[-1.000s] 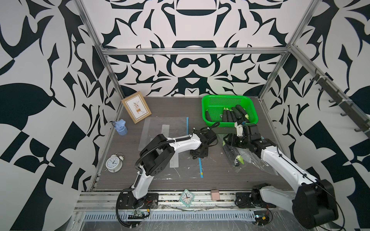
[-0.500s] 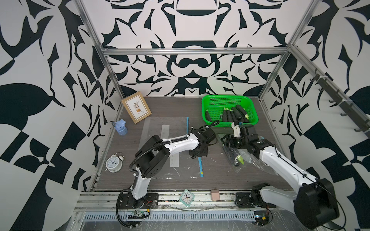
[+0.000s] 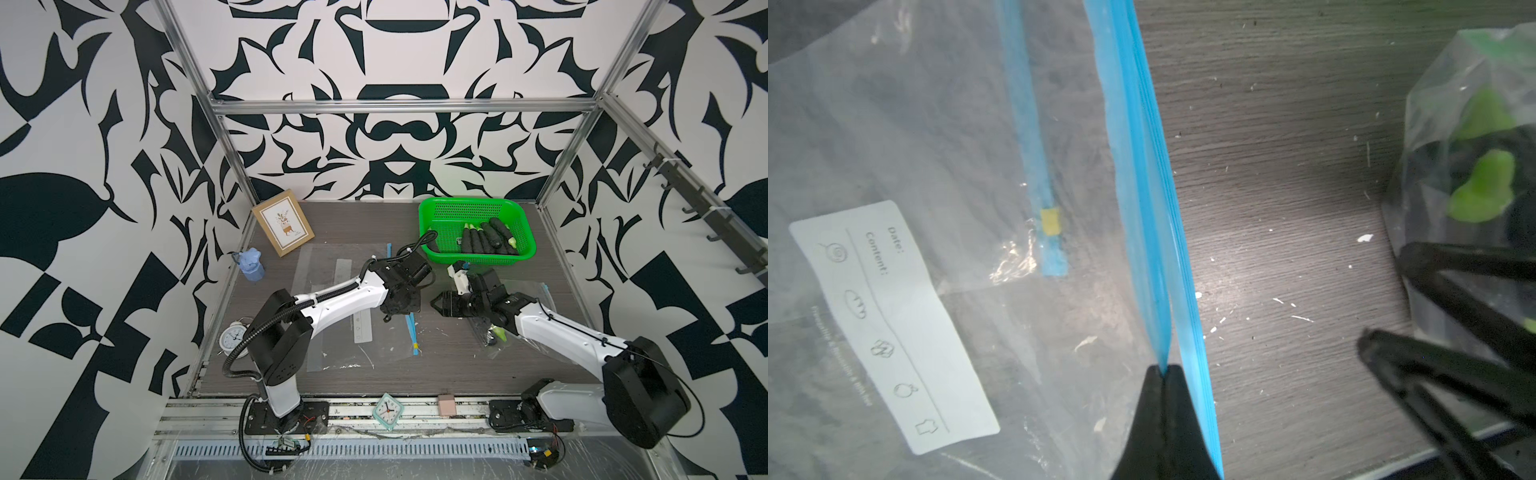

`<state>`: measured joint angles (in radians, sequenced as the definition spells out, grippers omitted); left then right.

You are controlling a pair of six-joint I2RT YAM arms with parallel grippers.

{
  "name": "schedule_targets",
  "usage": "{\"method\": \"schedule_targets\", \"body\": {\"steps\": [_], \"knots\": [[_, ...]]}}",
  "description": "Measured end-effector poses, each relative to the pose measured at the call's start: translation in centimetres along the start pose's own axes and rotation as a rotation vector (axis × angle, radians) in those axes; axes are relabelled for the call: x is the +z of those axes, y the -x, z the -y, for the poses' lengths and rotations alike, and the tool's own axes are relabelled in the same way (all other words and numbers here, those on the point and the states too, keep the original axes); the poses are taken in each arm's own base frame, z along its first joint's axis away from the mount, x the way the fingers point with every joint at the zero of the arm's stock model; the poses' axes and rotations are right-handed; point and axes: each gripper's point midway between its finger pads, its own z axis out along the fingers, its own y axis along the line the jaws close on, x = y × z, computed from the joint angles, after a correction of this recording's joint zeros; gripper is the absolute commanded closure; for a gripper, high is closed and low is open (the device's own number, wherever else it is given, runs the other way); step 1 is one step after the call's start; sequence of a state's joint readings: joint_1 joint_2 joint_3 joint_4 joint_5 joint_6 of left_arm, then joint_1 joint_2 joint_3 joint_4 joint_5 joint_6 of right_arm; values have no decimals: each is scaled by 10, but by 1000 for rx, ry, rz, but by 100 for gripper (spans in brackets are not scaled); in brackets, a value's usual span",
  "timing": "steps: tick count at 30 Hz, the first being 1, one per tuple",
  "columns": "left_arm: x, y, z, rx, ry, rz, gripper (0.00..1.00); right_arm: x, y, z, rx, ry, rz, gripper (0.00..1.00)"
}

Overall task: Place the eggplant in a zip-top bag and seal the zipper
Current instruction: Open the zipper of the food storage bag at the center of the board.

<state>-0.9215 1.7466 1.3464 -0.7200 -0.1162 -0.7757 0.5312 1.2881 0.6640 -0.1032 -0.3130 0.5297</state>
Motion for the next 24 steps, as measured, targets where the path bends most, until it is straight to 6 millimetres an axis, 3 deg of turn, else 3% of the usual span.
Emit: {"method": "schedule_targets", "body": {"steps": [9, 19, 21, 24], "knots": [[-13, 7, 0, 1, -19, 36, 100, 22, -12, -31, -27, 83, -43, 46], [-20, 7, -1, 1, -37, 63, 100, 41, -4, -53, -39, 128, -46, 52], [-21, 8, -1, -1, -45, 71, 100, 46, -4, -55, -37, 136, -47, 60], [-23, 9, 0, -1, -59, 86, 100, 52, -4, -57, -28, 144, -52, 94]]}}
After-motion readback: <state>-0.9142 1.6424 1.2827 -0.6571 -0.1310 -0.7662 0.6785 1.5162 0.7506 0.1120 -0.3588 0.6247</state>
